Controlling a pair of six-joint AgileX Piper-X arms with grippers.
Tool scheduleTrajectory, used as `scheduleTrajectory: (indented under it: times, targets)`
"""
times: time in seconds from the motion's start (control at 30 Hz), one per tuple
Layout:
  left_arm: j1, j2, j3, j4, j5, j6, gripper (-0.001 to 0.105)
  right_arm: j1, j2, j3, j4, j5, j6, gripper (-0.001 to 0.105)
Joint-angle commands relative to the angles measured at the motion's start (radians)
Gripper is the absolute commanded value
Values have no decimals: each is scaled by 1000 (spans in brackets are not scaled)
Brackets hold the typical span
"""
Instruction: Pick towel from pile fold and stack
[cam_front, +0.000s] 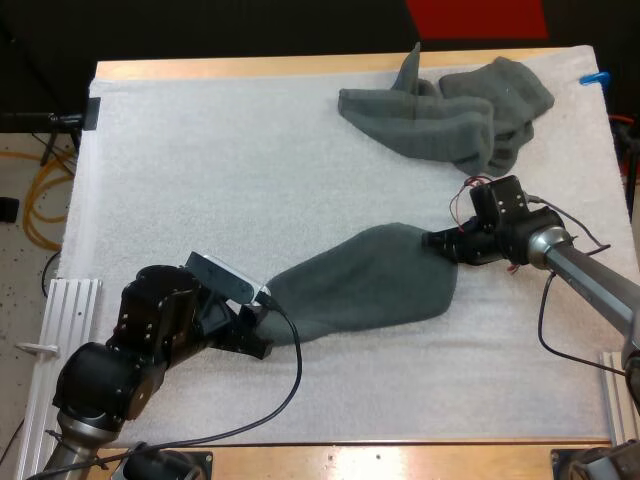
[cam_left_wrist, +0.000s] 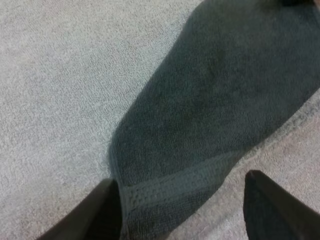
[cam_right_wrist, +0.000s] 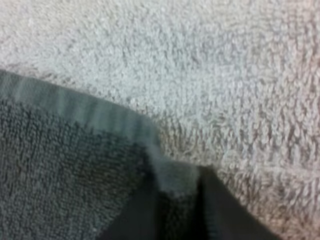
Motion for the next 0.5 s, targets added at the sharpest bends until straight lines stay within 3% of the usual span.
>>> scheduleTrajectory:
  times: [0.0, 0.17, 0.47]
  targets:
    - [-3, -2, -4, -1, -8, -2, 52, -2, -9, -3, -9, -1, -2, 0]
    - [-3, -2, -4, -1, -8, -2, 52, -2, -99, -20, -8, 31, -50, 0]
    - [-3, -2, -4, -1, -8, -2, 52, -19, -420, -133, -8, 411, -258, 0]
